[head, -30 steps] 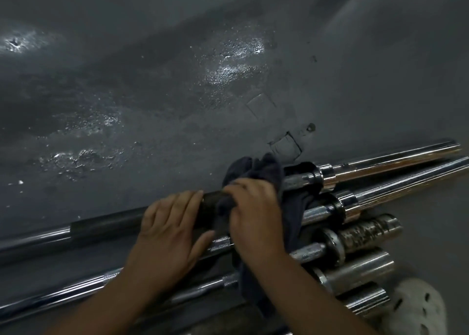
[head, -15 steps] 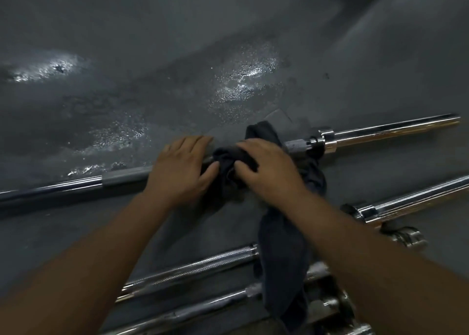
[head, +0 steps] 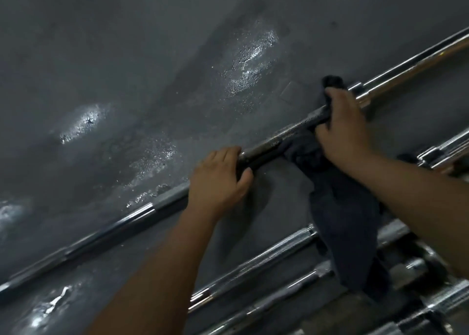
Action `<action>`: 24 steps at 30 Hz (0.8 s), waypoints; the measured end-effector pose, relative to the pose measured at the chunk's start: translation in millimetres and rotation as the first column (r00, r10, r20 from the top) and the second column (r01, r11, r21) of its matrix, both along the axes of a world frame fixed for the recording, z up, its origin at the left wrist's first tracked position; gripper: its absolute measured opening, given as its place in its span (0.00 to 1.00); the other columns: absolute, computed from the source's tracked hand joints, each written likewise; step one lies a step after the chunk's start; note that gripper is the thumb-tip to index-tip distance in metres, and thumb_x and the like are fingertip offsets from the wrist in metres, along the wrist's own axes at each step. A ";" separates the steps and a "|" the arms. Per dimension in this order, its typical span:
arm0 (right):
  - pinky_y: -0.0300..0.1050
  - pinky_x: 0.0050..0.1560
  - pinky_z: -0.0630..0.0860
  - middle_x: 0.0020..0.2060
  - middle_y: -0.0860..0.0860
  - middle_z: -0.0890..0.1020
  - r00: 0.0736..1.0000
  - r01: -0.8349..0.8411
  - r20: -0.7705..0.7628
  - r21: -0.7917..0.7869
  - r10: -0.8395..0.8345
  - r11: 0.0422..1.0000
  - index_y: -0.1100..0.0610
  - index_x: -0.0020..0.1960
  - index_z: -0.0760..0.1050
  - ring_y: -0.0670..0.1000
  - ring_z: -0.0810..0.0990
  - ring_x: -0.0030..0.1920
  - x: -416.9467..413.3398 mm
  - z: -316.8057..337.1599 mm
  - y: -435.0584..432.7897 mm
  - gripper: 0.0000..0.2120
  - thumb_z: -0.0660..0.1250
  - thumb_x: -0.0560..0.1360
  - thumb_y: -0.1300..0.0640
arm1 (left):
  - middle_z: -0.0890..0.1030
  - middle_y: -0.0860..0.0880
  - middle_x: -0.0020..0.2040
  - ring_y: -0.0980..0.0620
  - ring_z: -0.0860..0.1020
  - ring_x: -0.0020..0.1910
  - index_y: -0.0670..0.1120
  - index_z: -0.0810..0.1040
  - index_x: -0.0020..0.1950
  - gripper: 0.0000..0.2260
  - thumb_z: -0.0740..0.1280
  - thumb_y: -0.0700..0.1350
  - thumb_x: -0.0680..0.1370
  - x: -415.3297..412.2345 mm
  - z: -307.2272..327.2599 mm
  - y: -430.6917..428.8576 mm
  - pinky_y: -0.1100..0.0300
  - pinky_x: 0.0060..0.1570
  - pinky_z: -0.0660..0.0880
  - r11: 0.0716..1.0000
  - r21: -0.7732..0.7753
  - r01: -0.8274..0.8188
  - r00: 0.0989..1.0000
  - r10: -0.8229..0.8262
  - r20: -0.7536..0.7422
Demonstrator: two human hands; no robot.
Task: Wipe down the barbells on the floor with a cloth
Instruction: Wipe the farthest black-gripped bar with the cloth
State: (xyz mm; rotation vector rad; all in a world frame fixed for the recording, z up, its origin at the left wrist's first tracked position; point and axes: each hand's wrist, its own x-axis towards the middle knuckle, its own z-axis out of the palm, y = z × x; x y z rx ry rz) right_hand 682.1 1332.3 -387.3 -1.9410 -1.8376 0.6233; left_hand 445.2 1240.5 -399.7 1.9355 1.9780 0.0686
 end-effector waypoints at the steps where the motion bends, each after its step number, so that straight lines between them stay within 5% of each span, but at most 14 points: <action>1: 0.49 0.69 0.64 0.67 0.62 0.71 1.000 0.017 -0.007 -0.053 -0.017 0.998 0.62 0.72 0.66 0.61 0.69 0.68 -20.7 -1.7 -7.8 0.30 0.63 0.70 0.68 | 0.79 0.50 0.60 0.46 0.76 0.58 0.50 0.73 0.66 0.25 0.53 0.60 0.74 1.2 0.3 -0.8 0.52 0.50 0.71 1.000 0.003 0.020 1.000 -0.020 -0.007; 6: 0.48 0.72 0.62 0.73 0.55 0.69 0.886 -0.456 0.010 -0.170 0.464 0.874 0.55 0.74 0.66 0.54 0.63 0.75 -28.4 5.5 -38.1 0.33 0.62 0.69 0.65 | 0.81 0.50 0.57 0.45 0.78 0.54 0.51 0.73 0.66 0.25 0.54 0.58 0.74 2.7 2.3 -4.7 0.52 0.48 0.73 1.000 0.017 0.002 1.000 -0.003 0.024; 11: 0.51 0.66 0.69 0.65 0.59 0.74 0.972 -0.193 0.112 -0.114 0.205 0.975 0.56 0.70 0.71 0.60 0.72 0.66 3.0 4.9 -11.4 0.29 0.61 0.69 0.58 | 0.81 0.50 0.56 0.45 0.79 0.52 0.51 0.71 0.69 0.26 0.56 0.56 0.73 12.6 2.8 -14.8 0.51 0.50 0.72 1.000 0.024 -0.013 0.999 0.012 0.039; 16: 0.49 0.69 0.70 0.71 0.49 0.71 0.837 -0.543 -0.072 -0.221 0.542 0.810 0.47 0.74 0.66 0.52 0.69 0.71 -32.6 7.6 -53.1 0.34 0.63 0.69 0.63 | 0.79 0.47 0.61 0.44 0.77 0.56 0.47 0.69 0.73 0.30 0.58 0.54 0.72 20.4 2.6 -41.5 0.49 0.56 0.72 0.999 0.037 0.016 0.994 -0.020 0.111; 19: 0.51 0.67 0.70 0.68 0.52 0.74 0.981 -0.190 0.016 -0.137 0.194 0.972 0.52 0.71 0.70 0.56 0.72 0.68 7.5 4.1 -31.5 0.29 0.63 0.70 0.65 | 0.71 0.49 0.73 0.48 0.70 0.68 0.48 0.63 0.78 0.33 0.57 0.55 0.73 26.3 0.3 -61.2 0.48 0.68 0.65 1.000 0.012 0.029 0.991 -0.030 0.131; 21: 0.53 0.65 0.72 0.64 0.55 0.77 0.996 -0.023 0.081 -0.101 0.031 0.995 0.53 0.68 0.73 0.59 0.74 0.65 2.1 2.1 -42.4 0.26 0.63 0.70 0.65 | 0.65 0.51 0.76 0.50 0.64 0.73 0.50 0.59 0.79 0.34 0.56 0.56 0.73 33.4 1.2 -71.4 0.49 0.73 0.57 1.000 -0.008 0.022 0.990 -0.021 0.136; 24: 0.56 0.60 0.76 0.60 0.55 0.79 0.957 -0.281 0.021 -0.173 0.289 0.944 0.52 0.67 0.75 0.59 0.77 0.62 -44.6 2.4 -86.2 0.27 0.61 0.69 0.61 | 0.61 0.52 0.79 0.52 0.60 0.76 0.50 0.58 0.80 0.34 0.56 0.55 0.74 43.0 5.5 -83.1 0.56 0.75 0.47 0.999 -0.025 0.033 0.986 -0.029 0.162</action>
